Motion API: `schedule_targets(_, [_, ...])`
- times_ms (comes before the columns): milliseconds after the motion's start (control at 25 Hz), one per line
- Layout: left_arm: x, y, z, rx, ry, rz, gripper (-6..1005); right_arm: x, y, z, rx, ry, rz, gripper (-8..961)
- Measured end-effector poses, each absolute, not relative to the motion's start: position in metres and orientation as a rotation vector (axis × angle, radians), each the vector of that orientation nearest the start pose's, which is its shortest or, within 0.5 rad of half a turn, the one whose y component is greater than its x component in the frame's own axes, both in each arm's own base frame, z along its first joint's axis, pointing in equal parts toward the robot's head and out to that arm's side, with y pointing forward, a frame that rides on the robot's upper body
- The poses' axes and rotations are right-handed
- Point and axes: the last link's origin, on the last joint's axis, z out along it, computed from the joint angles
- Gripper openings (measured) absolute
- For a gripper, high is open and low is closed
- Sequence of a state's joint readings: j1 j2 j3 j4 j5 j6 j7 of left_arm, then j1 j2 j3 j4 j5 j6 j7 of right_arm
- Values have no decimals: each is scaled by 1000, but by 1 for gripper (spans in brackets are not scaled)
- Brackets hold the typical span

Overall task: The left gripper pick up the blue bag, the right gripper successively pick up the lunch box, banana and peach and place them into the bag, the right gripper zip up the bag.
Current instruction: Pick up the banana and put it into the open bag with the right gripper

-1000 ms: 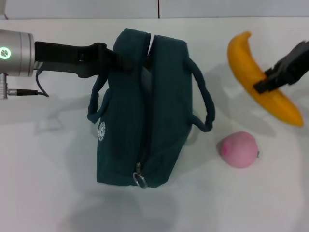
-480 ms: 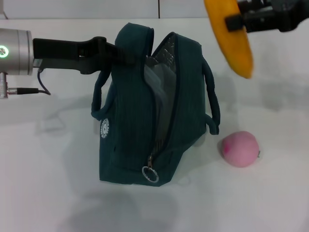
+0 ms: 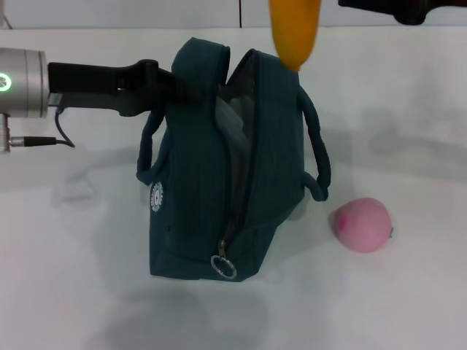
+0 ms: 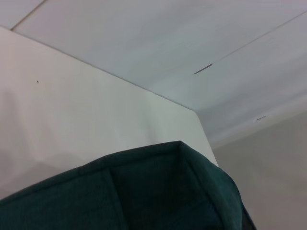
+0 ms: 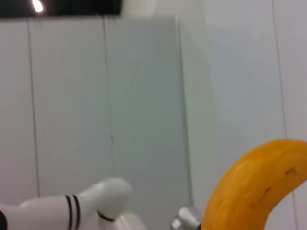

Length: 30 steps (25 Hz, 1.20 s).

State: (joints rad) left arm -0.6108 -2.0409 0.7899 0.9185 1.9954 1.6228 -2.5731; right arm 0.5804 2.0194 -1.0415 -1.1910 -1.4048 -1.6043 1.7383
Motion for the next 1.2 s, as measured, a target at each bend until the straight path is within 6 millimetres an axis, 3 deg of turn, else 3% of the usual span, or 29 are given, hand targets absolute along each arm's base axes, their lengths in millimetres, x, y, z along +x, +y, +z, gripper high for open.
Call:
schedule_targets(440, [-201,367,43,-2447,-1808,-723,46,123,343,37,-2688,42,1460,403])
schedule_targets(720, [-200,367,42,-2453,-1805,-720,46,135,339,13,-2694,92,1460,407])
schedule_targets(1200, [-202,367,44,-2445,-1807,-723,46,155,335,-4,-2705,304,1469,413])
